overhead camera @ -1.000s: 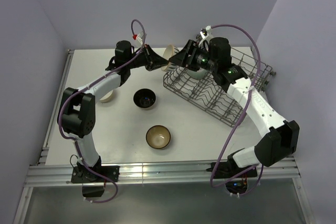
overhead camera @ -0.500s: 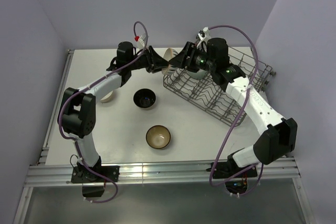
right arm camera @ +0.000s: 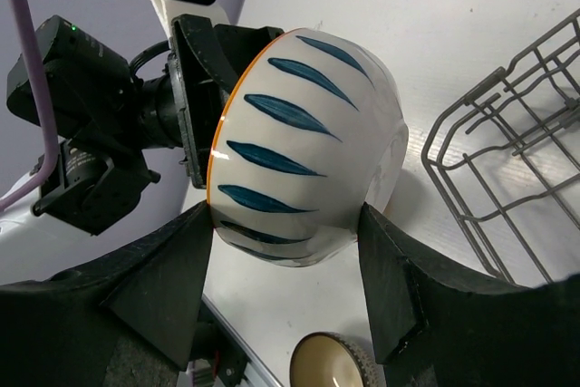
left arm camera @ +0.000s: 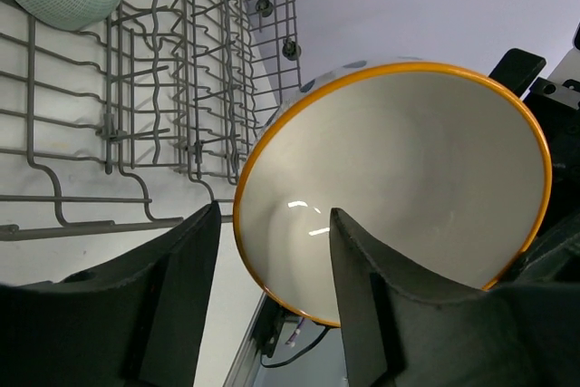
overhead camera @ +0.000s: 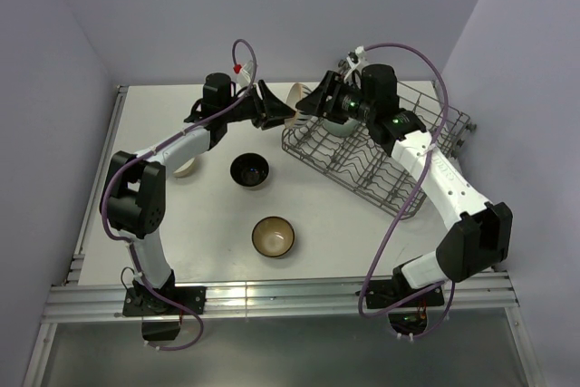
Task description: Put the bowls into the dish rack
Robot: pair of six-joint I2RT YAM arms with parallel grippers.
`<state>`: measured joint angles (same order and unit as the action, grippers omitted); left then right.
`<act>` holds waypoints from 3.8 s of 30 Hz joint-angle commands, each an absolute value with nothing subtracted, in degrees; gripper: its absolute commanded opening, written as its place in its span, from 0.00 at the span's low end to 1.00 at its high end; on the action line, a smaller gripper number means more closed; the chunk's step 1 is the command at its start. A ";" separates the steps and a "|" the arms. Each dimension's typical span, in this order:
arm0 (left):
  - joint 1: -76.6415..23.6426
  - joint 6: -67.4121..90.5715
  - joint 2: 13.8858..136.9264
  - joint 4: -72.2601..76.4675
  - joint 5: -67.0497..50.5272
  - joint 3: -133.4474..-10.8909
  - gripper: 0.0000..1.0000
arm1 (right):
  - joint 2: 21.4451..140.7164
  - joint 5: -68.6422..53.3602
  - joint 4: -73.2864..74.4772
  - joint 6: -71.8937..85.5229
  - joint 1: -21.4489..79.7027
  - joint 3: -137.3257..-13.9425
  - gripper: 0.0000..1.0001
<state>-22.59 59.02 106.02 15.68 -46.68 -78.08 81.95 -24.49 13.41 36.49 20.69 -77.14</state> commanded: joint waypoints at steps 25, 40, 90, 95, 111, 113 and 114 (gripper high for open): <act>-21.01 49.48 102.57 4.84 -42.89 -79.54 0.98 | 87.10 -9.76 16.26 21.63 19.78 -79.72 0.00; -16.26 46.41 95.36 0.18 -43.51 -78.66 1.00 | 95.44 -3.43 16.17 8.19 19.60 -81.21 0.00; -8.79 44.74 88.07 -3.69 -46.32 -73.39 1.00 | 116.98 14.06 34.37 -18.72 28.74 -96.33 0.02; -8.61 44.03 87.80 -4.39 -46.23 -73.39 0.99 | 116.89 16.95 33.66 -19.69 29.88 -94.92 0.11; -7.74 39.90 85.61 -7.73 -45.00 -73.13 0.99 | 116.02 18.55 35.50 -19.51 30.94 -93.78 0.85; -7.47 39.38 85.26 -8.26 -45.00 -73.21 1.00 | 115.93 18.54 35.86 -19.42 31.02 -93.96 0.88; -7.38 39.11 84.99 -8.35 -45.00 -73.13 0.99 | 115.84 18.54 35.86 -19.25 31.03 -93.96 0.88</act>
<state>-7.88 41.43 87.94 -8.47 -45.15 -73.30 116.51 17.17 35.20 -19.35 30.61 -93.97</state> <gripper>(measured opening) 0.994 0.876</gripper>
